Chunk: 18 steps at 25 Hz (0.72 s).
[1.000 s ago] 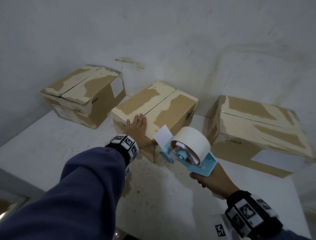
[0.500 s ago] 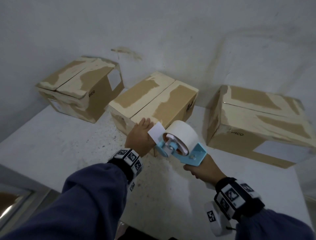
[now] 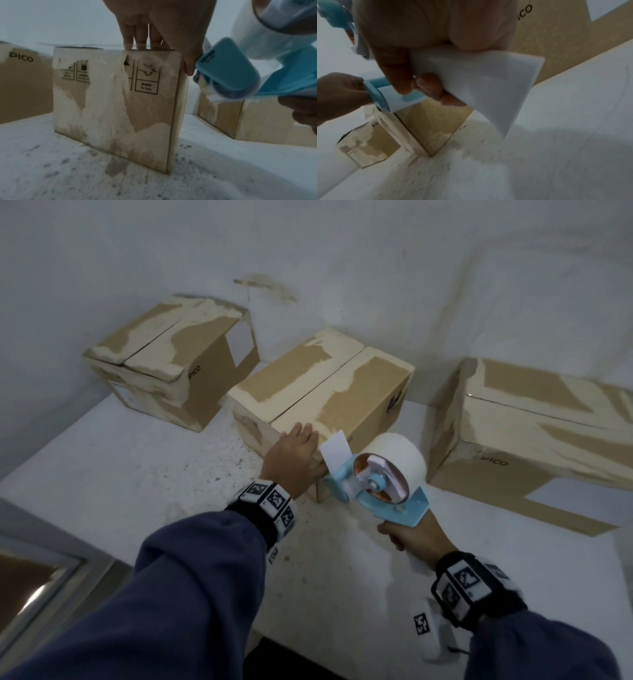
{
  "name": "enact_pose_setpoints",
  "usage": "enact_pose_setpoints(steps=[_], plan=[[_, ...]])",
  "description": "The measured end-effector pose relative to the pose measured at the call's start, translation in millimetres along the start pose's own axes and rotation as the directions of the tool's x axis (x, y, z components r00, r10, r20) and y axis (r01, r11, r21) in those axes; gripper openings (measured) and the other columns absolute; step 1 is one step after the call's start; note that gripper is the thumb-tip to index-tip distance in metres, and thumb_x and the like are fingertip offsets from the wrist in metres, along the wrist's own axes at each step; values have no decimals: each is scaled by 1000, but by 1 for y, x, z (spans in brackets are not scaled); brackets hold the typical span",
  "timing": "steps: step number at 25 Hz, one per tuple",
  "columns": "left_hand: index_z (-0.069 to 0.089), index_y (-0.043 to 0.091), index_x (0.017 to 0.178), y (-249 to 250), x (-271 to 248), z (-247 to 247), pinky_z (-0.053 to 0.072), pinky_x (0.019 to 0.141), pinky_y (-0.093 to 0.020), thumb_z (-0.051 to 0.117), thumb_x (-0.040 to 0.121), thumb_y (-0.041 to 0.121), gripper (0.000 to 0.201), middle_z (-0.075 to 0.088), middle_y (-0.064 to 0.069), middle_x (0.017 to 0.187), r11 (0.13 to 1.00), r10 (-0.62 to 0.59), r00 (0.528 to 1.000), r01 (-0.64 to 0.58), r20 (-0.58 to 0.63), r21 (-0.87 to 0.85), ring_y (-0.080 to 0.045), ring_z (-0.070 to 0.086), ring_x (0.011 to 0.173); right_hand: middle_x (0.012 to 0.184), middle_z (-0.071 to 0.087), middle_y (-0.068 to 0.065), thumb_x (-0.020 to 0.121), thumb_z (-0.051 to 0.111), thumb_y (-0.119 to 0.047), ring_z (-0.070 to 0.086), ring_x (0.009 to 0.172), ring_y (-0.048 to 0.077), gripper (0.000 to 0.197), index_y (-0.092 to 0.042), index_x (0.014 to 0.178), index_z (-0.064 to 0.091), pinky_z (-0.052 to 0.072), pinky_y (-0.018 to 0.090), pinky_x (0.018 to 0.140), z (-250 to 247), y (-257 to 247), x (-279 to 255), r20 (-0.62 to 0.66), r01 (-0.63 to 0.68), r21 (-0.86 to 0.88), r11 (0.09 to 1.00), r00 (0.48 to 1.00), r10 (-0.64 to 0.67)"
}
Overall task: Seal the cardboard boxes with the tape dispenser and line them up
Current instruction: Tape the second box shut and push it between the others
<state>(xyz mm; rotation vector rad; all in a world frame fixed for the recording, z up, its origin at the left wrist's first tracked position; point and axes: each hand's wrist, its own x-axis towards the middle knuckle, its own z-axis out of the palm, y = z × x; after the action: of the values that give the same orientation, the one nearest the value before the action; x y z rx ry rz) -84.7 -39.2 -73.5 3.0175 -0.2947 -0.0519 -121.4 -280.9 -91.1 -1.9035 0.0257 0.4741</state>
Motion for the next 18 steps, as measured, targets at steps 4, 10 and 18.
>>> enact_pose_setpoints(steps=[4, 10, 18], plan=[[47, 6, 135, -24, -12, -17, 52, 91, -44, 54, 84, 32, 58, 53, -16, 136, 993, -45, 993, 32, -110, -113, -30, 49, 129, 45, 49, -2, 74, 62, 10, 42, 38, 12, 28, -10, 61, 48, 36, 28, 44, -17, -18, 6, -88, 31, 87, 996, 996, -23], [53, 17, 134, -96, -34, -28, 53, 86, -50, 70, 74, 9, 63, 49, -25, 135, 990, 135, 990, -134, -38, 34, -41, 52, 120, 52, 48, 4, 76, 60, 10, 41, 42, 13, 24, -10, 68, 50, 34, 22, 40, -1, -74, 18, -184, 151, 187, 971, 976, -116], [57, 32, 128, -152, -19, -88, 41, 103, -32, 58, 86, 43, 43, 45, 8, 144, 978, 107, 944, -156, 312, 137, -13, 46, 129, 43, 50, -1, 75, 60, 7, 42, 36, 11, 20, -8, 66, 52, 37, 23, 38, 18, -125, 24, -311, 209, 192, 959, 940, -143]])
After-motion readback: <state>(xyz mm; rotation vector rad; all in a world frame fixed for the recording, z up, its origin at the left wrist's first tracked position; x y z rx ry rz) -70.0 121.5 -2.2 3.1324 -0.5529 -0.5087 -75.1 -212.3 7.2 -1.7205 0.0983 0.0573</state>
